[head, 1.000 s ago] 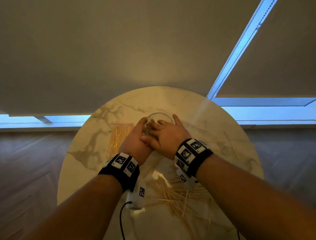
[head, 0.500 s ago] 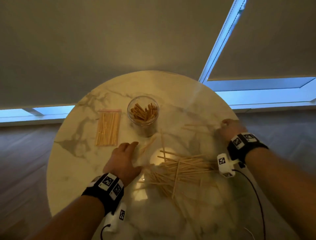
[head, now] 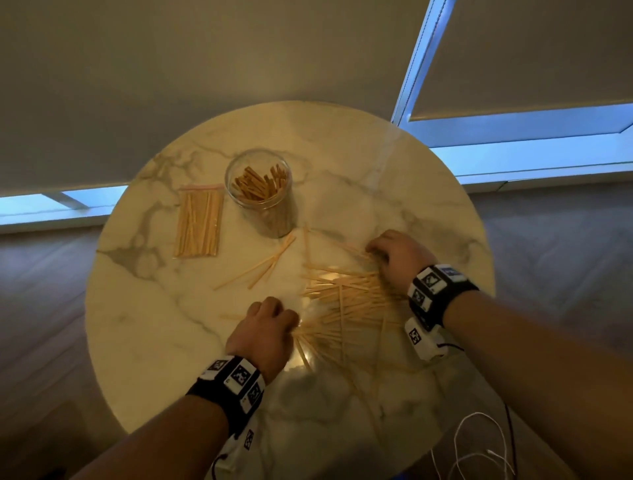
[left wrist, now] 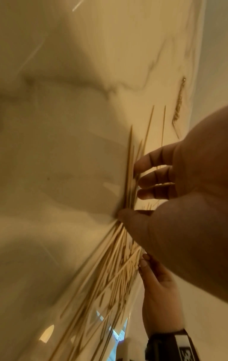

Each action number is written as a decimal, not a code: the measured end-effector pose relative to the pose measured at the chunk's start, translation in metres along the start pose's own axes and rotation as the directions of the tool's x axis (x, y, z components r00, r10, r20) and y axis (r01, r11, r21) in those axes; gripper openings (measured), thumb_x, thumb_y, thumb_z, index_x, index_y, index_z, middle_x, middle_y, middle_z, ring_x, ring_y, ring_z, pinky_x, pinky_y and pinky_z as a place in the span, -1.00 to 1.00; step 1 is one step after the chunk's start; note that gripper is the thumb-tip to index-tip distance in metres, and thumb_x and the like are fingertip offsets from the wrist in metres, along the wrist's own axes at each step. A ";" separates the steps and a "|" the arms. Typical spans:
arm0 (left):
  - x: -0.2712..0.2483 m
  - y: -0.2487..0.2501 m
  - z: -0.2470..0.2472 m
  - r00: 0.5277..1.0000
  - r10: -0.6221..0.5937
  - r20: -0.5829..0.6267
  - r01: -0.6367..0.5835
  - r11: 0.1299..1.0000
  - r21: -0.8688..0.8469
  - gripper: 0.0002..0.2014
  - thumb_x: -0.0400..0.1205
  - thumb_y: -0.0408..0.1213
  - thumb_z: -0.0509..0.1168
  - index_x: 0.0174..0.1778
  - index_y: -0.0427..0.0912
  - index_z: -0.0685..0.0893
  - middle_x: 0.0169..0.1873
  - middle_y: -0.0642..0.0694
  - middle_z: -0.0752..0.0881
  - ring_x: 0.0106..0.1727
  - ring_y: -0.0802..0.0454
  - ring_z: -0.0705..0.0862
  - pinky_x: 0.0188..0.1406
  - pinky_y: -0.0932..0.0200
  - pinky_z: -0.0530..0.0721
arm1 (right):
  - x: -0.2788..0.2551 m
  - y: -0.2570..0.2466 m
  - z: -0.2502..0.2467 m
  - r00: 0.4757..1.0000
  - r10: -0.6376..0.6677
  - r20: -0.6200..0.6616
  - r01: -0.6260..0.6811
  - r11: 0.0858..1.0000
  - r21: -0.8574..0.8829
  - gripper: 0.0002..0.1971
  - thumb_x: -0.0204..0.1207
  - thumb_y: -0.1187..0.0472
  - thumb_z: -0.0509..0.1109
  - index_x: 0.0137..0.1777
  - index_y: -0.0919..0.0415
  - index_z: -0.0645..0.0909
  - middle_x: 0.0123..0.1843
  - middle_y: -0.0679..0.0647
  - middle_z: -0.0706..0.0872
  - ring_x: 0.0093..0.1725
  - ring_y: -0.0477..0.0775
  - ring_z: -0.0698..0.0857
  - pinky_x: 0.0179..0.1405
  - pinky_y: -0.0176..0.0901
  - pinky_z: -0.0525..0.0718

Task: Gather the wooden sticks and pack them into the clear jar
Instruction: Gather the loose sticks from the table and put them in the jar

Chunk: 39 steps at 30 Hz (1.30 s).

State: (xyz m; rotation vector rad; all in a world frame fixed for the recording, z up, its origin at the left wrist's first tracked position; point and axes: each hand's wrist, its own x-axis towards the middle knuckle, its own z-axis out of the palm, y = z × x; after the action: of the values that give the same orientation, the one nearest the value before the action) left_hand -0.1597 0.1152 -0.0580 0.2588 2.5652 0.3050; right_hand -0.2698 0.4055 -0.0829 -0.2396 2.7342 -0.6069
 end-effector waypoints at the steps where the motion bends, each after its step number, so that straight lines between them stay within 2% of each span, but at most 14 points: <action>1: -0.002 0.000 0.001 1.000 -0.006 -0.005 0.006 1.000 -0.007 -0.70 0.70 -0.13 0.25 0.36 0.13 0.61 0.37 0.02 0.49 0.35 -0.07 0.47 0.21 0.05 0.62 | -0.005 -0.009 0.002 0.998 -0.039 0.039 0.039 0.999 -0.008 -0.71 0.69 0.12 0.33 0.35 0.05 0.72 0.30 0.04 0.70 0.34 0.17 0.63 0.33 -0.03 0.56; 4: -0.005 0.000 0.002 0.999 -0.035 -0.003 0.035 0.999 -0.009 -0.71 0.73 -0.12 0.22 0.37 0.13 0.61 0.35 0.05 0.53 0.36 -0.06 0.49 0.21 0.04 0.60 | -0.024 -0.033 0.003 0.966 -0.127 0.226 0.153 0.983 -0.101 -0.38 0.52 -0.30 0.41 0.52 -0.05 0.56 0.39 -0.05 0.57 0.40 0.09 0.52 0.35 0.06 0.60; 6: -0.007 0.000 0.003 0.999 -0.049 -0.003 0.049 0.999 -0.006 -0.73 0.73 -0.11 0.22 0.34 0.10 0.62 0.32 0.05 0.58 0.33 -0.07 0.52 0.20 0.02 0.62 | -0.034 -0.044 0.009 0.931 -0.166 0.326 0.245 0.944 -0.219 -0.21 0.39 -0.39 0.45 0.58 -0.08 0.45 0.45 -0.06 0.49 0.40 0.10 0.47 0.30 0.13 0.64; 10: -0.011 -0.001 0.007 0.995 -0.079 -0.060 0.078 0.997 -0.009 -0.79 0.72 -0.12 0.23 0.24 0.04 0.66 0.21 0.02 0.67 0.22 -0.09 0.60 0.12 0.00 0.63 | -0.042 -0.058 0.022 0.915 -0.225 0.336 0.327 0.901 -0.287 -0.44 0.49 -0.05 0.46 0.49 -0.01 0.49 0.41 0.03 0.52 0.33 0.16 0.51 0.16 0.15 0.71; 15: -0.014 -0.007 0.010 0.987 -0.131 -0.098 0.129 0.991 -0.020 -0.79 0.74 -0.14 0.19 0.22 0.08 0.66 0.19 0.05 0.69 0.19 -0.06 0.61 0.13 0.00 0.65 | -0.042 -0.072 0.038 0.936 -0.225 0.269 0.302 0.908 -0.291 -0.72 0.70 0.14 0.21 0.37 0.09 0.51 0.29 0.11 0.61 0.23 0.20 0.59 0.09 0.12 0.65; 18: -0.017 -0.011 0.011 0.983 -0.159 -0.096 0.156 0.987 -0.038 -0.78 0.74 -0.19 0.18 0.23 0.08 0.66 0.20 0.05 0.68 0.20 -0.06 0.61 0.14 0.01 0.64 | -0.038 -0.076 0.048 0.943 -0.204 0.264 0.274 0.924 -0.267 -0.75 0.75 0.21 0.10 0.36 0.12 0.47 0.28 0.15 0.60 0.23 0.23 0.56 0.14 0.17 0.64; 23: -0.021 -0.017 0.010 0.973 -0.176 -0.146 0.161 0.981 -0.109 -0.76 0.68 -0.10 0.27 0.26 0.04 0.65 0.21 0.01 0.69 0.21 -0.11 0.64 0.18 -0.04 0.67 | -0.032 -0.078 0.057 0.956 -0.179 0.233 0.231 0.948 -0.220 -0.71 0.72 0.26 0.12 0.39 0.16 0.48 0.34 0.17 0.54 0.28 0.24 0.51 0.21 0.18 0.61; 27: -0.028 -0.020 0.003 0.952 -0.214 -0.219 0.145 0.945 -0.293 -0.69 0.62 0.01 0.39 0.26 0.06 0.66 0.20 0.09 0.66 0.19 0.01 0.64 0.19 0.04 0.66 | -0.029 -0.082 0.046 0.974 -0.149 0.171 0.173 0.976 -0.131 -0.74 0.71 0.24 0.15 0.35 0.18 0.47 0.29 0.19 0.61 0.24 0.26 0.57 0.20 0.15 0.61; 30: -0.031 -0.017 -0.011 0.909 -0.284 -0.306 0.117 0.876 -0.467 -0.74 0.61 -0.03 0.43 0.20 0.09 0.69 0.12 0.18 0.65 0.03 0.19 0.64 -0.02 0.23 0.59 | -0.024 -0.097 0.019 0.987 -0.117 0.111 0.119 0.993 -0.010 -0.80 0.72 0.16 0.12 0.29 0.10 0.41 -0.07 0.12 0.68 -0.15 0.22 0.66 -0.12 0.12 0.67; 32: -0.032 -0.012 -0.023 0.879 -0.340 -0.335 0.092 0.809 -0.581 -0.79 0.62 -0.06 0.45 0.16 0.10 0.71 0.07 0.23 0.67 -0.01 0.27 0.65 -0.08 0.29 0.59 | -0.021 -0.110 -0.002 0.988 -0.155 0.007 0.154 0.986 0.069 -0.84 0.72 0.15 0.15 0.25 0.10 0.41 -0.29 0.05 0.59 -0.36 0.13 0.58 -0.32 0.03 0.56; 34: -0.032 -0.006 -0.037 0.861 -0.378 -0.341 0.053 0.733 -0.678 -0.87 0.64 -0.07 0.45 0.08 0.10 0.74 -0.01 0.22 0.72 -0.06 0.28 0.67 -0.11 0.36 0.59 | -0.022 -0.124 -0.026 0.983 -0.154 -0.099 0.171 0.964 0.203 -0.89 0.69 0.16 0.19 0.16 0.09 0.43 -0.36 0.06 0.57 -0.43 0.10 0.54 -0.41 0.00 0.52; 36: -0.031 0.001 -0.053 0.866 -0.388 -0.316 0.007 0.640 -0.768 -0.94 0.67 -0.11 0.44 0.00 0.05 0.77 -0.12 0.09 0.79 -0.12 0.23 0.70 -0.16 0.42 0.61 | -0.021 -0.137 -0.047 0.976 -0.134 -0.173 0.191 0.908 0.374 -0.96 0.63 0.17 0.23 0.03 0.04 0.44 -0.37 0.07 0.56 -0.44 0.10 0.52 -0.41 0.02 0.51; 38: -0.027 0.010 -0.067 0.893 -0.381 -0.239 -0.040 0.462 -0.886 -0.90 0.72 -0.15 0.40 0.01 -0.07 0.78 -0.16 -0.07 0.84 -0.17 0.09 0.76 -0.08 0.25 0.72 | -0.021 -0.152 -0.068 0.974 -0.092 -0.206 0.200 0.773 0.602 -0.99 0.56 0.17 0.24 -0.06 0.06 0.48 -0.37 0.10 0.49 -0.42 0.15 0.46 -0.40 0.10 0.51; 39: -0.024 0.016 -0.074 0.911 -0.378 -0.163 -0.047 0.297 -0.954 -0.85 0.74 -0.18 0.37 0.03 -0.16 0.78 -0.12 -0.15 0.85 -0.12 -0.02 0.79 0.00 0.10 0.75 | -0.021 -0.162 -0.078 0.977 -0.074 -0.198 0.198 0.651 0.733 -0.97 0.55 0.20 0.23 -0.08 0.08 0.50 -0.37 0.11 0.45 -0.42 0.17 0.42 -0.43 0.08 0.47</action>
State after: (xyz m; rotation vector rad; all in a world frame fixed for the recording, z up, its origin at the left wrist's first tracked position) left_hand -0.1769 0.1125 0.0196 -0.5978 2.1791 1.8646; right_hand -0.2629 0.2954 0.0606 -0.1912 2.3338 -1.7954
